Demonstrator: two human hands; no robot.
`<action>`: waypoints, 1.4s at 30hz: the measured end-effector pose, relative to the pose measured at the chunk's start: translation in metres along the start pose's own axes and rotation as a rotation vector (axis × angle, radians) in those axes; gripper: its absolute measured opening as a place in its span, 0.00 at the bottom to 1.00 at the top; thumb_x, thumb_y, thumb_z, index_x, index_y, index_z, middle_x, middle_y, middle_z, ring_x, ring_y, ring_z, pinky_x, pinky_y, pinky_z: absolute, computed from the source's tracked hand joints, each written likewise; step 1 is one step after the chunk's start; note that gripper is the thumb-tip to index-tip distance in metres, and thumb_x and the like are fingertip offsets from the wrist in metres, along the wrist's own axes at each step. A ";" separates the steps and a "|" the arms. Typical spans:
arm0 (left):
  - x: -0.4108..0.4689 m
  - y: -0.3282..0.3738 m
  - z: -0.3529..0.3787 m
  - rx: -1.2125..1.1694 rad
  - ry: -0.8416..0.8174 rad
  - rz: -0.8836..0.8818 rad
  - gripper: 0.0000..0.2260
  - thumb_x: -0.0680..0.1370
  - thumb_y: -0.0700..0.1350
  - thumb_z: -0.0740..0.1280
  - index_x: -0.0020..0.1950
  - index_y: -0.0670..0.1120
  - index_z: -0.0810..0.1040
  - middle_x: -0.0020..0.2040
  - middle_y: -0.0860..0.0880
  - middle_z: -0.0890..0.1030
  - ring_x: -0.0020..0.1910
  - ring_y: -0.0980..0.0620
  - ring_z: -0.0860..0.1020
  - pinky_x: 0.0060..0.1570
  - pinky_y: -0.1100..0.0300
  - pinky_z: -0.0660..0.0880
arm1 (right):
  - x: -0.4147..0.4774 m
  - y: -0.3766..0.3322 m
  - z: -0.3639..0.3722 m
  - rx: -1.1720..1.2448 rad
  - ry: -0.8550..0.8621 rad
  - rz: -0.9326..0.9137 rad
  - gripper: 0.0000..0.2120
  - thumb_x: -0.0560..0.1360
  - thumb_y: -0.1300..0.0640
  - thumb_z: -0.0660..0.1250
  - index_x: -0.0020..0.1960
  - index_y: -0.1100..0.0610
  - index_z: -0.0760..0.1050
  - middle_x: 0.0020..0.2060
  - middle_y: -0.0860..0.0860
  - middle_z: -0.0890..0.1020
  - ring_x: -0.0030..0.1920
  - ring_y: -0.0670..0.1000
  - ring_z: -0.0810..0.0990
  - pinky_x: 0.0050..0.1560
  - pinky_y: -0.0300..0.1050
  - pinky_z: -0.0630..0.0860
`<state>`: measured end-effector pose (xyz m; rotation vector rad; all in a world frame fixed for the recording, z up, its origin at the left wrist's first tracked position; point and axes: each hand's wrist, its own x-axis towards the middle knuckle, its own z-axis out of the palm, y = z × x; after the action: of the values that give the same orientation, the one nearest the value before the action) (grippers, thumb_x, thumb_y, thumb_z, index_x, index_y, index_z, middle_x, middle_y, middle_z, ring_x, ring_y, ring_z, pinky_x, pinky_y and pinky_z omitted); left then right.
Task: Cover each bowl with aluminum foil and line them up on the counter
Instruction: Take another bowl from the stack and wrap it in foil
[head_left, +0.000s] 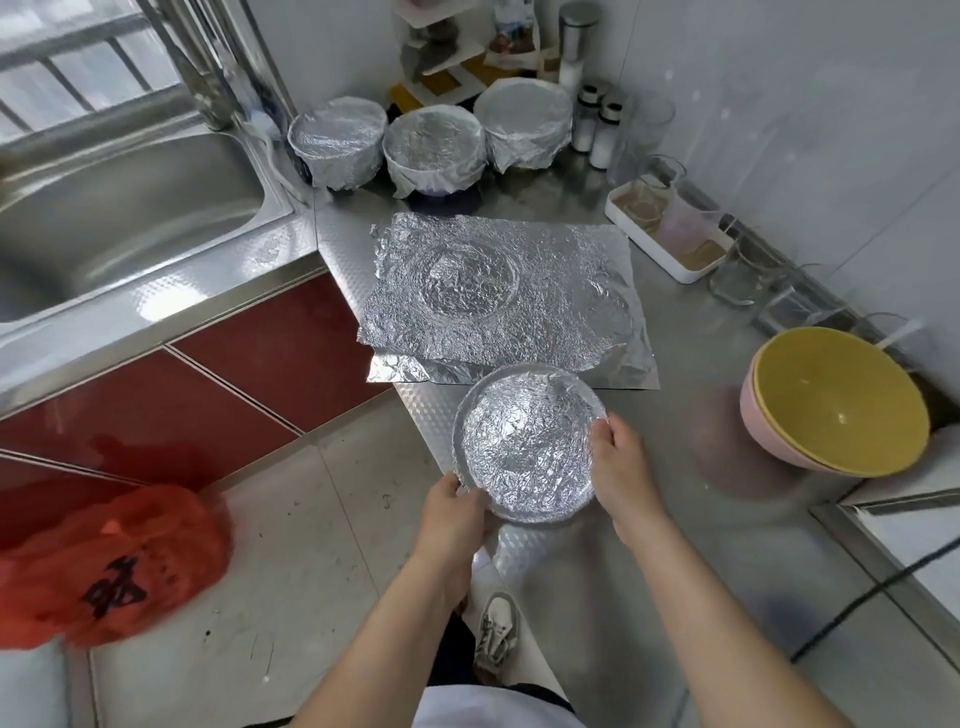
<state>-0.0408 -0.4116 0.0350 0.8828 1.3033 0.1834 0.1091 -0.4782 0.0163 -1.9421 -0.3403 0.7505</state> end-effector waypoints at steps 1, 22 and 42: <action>-0.001 0.000 -0.003 -0.028 -0.018 -0.027 0.09 0.77 0.30 0.58 0.55 0.34 0.73 0.41 0.38 0.78 0.39 0.44 0.75 0.43 0.50 0.72 | 0.003 -0.003 0.003 -0.007 -0.022 -0.001 0.16 0.83 0.61 0.51 0.38 0.51 0.63 0.33 0.47 0.65 0.32 0.44 0.62 0.32 0.34 0.61; 0.043 0.041 -0.038 0.331 0.122 0.345 0.13 0.81 0.54 0.62 0.60 0.50 0.76 0.59 0.53 0.79 0.54 0.55 0.77 0.58 0.55 0.73 | 0.038 -0.024 -0.020 -0.038 -0.064 -0.097 0.18 0.83 0.54 0.55 0.68 0.61 0.71 0.63 0.51 0.75 0.62 0.46 0.72 0.62 0.38 0.64; 0.063 0.038 0.008 0.469 0.082 0.468 0.24 0.83 0.56 0.54 0.31 0.45 0.66 0.21 0.51 0.69 0.33 0.42 0.79 0.31 0.57 0.65 | 0.043 0.003 0.004 -0.186 -0.239 -0.112 0.17 0.82 0.52 0.56 0.34 0.52 0.63 0.26 0.44 0.63 0.29 0.46 0.61 0.36 0.46 0.60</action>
<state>-0.0014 -0.3527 0.0123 1.5937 1.2161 0.2872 0.1394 -0.4541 -0.0034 -1.9895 -0.6794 0.9060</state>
